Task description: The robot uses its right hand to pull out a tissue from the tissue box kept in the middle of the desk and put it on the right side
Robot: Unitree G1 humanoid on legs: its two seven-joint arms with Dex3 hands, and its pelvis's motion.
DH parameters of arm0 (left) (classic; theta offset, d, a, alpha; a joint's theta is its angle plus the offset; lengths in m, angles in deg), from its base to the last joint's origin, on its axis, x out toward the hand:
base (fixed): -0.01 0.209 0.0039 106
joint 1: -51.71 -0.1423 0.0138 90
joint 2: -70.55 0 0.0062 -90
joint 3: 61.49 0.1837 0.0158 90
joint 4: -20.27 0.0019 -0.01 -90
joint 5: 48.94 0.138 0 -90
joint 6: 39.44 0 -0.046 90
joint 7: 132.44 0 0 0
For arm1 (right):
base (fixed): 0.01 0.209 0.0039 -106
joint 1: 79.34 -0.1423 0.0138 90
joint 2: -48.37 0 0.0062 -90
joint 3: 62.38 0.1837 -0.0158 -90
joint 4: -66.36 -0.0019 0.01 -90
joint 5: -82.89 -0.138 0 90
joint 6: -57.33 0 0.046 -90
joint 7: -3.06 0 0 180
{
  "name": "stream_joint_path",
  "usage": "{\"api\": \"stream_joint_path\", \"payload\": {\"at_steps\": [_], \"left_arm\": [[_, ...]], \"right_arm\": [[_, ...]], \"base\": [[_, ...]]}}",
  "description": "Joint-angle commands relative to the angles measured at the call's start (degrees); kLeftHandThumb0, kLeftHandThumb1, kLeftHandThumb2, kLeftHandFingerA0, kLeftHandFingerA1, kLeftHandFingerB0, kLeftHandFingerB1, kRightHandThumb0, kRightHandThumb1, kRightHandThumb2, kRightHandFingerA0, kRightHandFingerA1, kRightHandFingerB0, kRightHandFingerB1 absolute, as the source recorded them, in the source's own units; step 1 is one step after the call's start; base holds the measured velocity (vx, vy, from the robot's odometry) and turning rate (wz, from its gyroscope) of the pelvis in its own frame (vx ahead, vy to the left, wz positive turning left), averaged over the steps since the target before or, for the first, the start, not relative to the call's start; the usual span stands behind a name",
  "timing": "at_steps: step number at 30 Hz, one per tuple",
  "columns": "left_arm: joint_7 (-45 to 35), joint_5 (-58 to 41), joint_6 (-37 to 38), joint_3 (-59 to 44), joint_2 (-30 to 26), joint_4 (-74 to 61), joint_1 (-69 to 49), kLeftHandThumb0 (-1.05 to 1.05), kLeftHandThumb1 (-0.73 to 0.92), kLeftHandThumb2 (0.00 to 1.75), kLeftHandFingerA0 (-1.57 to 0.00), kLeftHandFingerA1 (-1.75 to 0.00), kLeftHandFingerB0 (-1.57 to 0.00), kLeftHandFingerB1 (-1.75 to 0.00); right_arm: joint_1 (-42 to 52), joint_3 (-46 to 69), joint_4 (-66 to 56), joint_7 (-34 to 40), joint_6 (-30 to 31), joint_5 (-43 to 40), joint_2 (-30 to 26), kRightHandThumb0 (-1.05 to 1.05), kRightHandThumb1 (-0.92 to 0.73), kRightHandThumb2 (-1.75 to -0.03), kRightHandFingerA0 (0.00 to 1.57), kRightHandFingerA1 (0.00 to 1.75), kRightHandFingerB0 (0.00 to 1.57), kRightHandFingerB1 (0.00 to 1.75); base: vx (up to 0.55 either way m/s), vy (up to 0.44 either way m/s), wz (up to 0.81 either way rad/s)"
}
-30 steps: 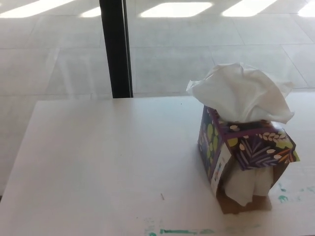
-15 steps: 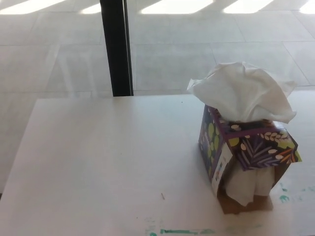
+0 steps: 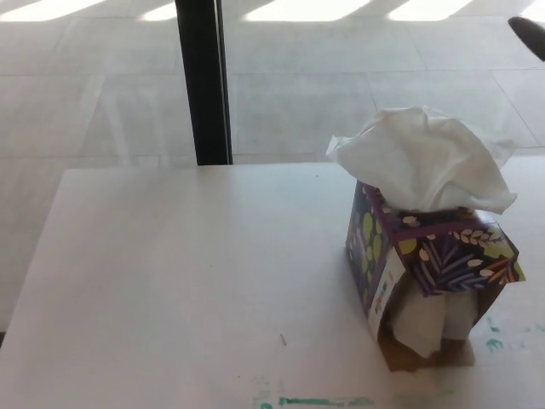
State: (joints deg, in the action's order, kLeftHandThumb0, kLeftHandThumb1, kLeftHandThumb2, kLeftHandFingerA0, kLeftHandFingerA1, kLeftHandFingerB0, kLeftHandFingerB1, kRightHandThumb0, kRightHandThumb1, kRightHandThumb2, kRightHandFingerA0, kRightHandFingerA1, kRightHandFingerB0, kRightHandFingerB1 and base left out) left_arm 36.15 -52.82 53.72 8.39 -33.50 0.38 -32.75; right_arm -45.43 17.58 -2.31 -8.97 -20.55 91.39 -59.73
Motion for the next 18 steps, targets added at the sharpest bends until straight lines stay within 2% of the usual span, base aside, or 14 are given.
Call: {"api": "stream_joint_path", "payload": {"at_steps": [1,4,5,6,11,13,14,17,18], "left_arm": [[-0.7,-0.3,0.8,0.3,-2.1,0.0,-1.2,-0.83,0.92,0.72,-0.69,-0.61,-0.45,-0.47],[-0.8,-0.4,1.1,0.3,-2.0,0.0,-1.2,-0.82,0.92,0.71,-0.7,-0.61,-0.45,-0.48],[-0.7,-0.2,1.3,0.5,-2.0,0.0,-1.2,-0.83,0.92,0.72,-0.7,-0.6,-0.45,-0.48],[-0.7,-0.2,1.1,0.6,-2.0,0.0,-1.1,-0.82,0.92,0.71,-0.7,-0.6,-0.44,-0.47],[-0.8,-0.5,1.1,0.6,-2.1,0.1,-0.9,-0.83,0.92,0.71,-0.7,-0.6,-0.44,-0.47],[-0.7,-0.5,1.1,0.5,-2.1,0.1,-0.9,-0.83,0.92,0.69,-0.7,-0.59,-0.43,-0.46],[-0.6,-0.5,1.0,0.5,-2.1,0.2,-0.9,-0.82,0.92,0.71,-0.71,-0.6,-0.43,-0.47],[-0.5,-0.4,1.2,0.6,-2.2,0.4,-0.9,-0.82,0.92,0.71,-0.72,-0.59,-0.43,-0.47],[-0.4,-0.4,1.0,0.6,-2.2,0.4,-0.8,-0.83,0.92,0.71,-0.71,-0.58,-0.43,-0.46]], "right_arm": [[-4.1,-7.4,8.7,-8.6,-3.2,7.0,-1.2,-1.0,-0.77,-1.13,0.01,0.17,0.11,0.08],[-5.0,-10.1,11.4,-9.6,-5.1,8.4,-1.3,-1.02,-0.78,-1.17,0.0,0.12,0.03,0.06],[-5.3,-11.0,12.4,-10.2,-5.9,8.7,-1.3,-0.95,-0.9,-0.71,0.0,0.07,0.0,0.25],[-5.2,-12.7,12.8,-12.4,-6.8,9.5,-1.6,-1.05,-0.81,-1.2,0.0,0.09,0.0,0.05],[-5.5,-14.9,13.2,-15.8,-5.7,10.2,-0.5,-1.05,-0.79,-1.19,0.0,0.11,0.01,0.07],[-5.0,-14.5,13.3,-15.8,-6.3,10.0,-0.4,-1.01,-0.78,-1.18,0.0,0.16,0.12,0.11],[-4.5,-14.2,13.2,-15.9,-6.7,9.8,-0.3,-0.95,-0.75,-1.17,0.01,0.22,0.11,0.16],[-3.7,-13.7,12.9,-16.4,-7.5,10.1,-0.2,-0.96,-0.75,-1.17,0.0,0.23,0.1,0.18],[-3.1,-13.5,12.0,-16.7,-7.3,10.0,-0.4,-0.93,-0.92,-0.69,0.0,0.31,0.05,0.29]], "base": [[0.0,0.0,0.0],[0.0,0.0,0.0],[0.0,0.0,0.0],[0.0,0.0,0.0],[0.0,0.0,0.0],[0.0,0.0,0.0],[0.0,0.0,0.0],[0.0,0.0,0.0],[0.0,0.0,0.0]]}}
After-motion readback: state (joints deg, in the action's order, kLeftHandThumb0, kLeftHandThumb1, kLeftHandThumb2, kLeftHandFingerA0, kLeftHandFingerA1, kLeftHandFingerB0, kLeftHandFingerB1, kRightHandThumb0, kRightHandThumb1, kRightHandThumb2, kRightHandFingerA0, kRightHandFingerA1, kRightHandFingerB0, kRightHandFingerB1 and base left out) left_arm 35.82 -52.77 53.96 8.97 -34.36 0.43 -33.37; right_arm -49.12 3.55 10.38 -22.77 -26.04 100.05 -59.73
